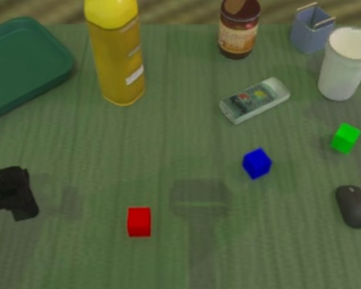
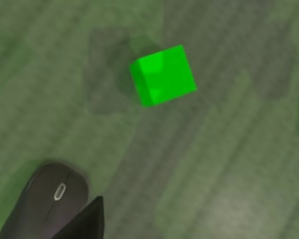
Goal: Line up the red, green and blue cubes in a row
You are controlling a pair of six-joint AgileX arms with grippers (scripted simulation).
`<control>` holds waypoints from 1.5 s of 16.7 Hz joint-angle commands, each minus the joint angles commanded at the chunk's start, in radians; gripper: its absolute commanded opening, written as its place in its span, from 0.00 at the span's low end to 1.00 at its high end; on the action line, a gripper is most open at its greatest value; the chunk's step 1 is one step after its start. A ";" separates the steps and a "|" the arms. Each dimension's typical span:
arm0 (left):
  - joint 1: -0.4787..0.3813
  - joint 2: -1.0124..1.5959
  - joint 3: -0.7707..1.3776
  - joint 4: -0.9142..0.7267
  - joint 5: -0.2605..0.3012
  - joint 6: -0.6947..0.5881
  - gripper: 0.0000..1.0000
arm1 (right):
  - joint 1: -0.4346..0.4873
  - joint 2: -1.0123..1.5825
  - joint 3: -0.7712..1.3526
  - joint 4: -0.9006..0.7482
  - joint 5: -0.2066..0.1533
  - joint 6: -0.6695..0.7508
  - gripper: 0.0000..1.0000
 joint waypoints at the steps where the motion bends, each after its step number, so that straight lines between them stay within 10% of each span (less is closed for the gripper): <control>1: 0.028 -0.082 -0.058 0.047 0.002 0.040 1.00 | 0.004 0.105 0.080 -0.055 0.001 -0.037 1.00; 11: 0.171 -0.550 -0.343 0.379 0.032 0.341 1.00 | 0.031 0.697 0.607 -0.374 -0.002 -0.263 1.00; 25: 0.173 -0.559 -0.347 0.386 0.032 0.347 1.00 | 0.032 0.779 0.460 -0.142 -0.001 -0.264 1.00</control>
